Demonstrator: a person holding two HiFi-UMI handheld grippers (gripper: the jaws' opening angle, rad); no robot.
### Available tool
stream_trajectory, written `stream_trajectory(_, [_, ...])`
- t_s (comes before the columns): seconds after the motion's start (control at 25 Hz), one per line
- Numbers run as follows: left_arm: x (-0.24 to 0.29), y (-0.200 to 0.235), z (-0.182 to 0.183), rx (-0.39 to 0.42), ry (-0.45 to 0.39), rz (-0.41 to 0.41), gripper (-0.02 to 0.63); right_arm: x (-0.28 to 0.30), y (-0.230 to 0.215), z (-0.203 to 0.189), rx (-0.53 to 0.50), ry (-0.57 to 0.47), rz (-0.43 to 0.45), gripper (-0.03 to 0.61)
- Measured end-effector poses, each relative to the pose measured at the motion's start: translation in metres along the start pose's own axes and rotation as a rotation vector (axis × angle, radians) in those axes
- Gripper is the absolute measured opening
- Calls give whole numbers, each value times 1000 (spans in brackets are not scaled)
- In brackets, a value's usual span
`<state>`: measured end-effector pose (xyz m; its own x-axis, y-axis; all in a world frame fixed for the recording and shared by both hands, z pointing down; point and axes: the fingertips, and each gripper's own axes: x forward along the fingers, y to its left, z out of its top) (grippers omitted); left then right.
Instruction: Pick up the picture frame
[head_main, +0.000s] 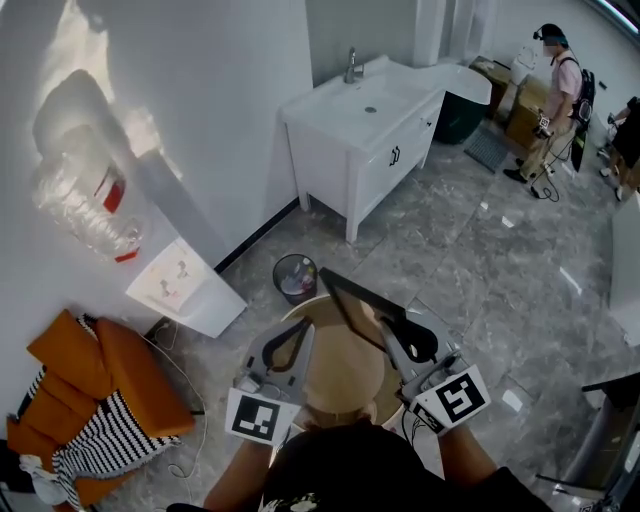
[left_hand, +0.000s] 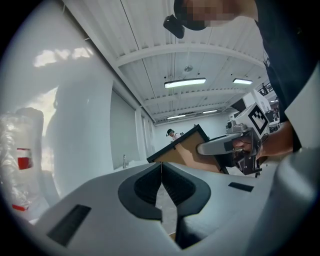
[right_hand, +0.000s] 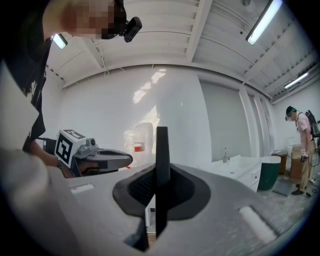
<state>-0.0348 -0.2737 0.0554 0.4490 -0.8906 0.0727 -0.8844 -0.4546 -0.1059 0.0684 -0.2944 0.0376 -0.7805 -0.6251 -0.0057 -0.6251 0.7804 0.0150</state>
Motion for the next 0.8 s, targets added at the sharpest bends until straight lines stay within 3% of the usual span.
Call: stream_trajectory(0.8, [-10,-1,12,27,-10,31,20,-7,4,13,-18,-13,3,37])
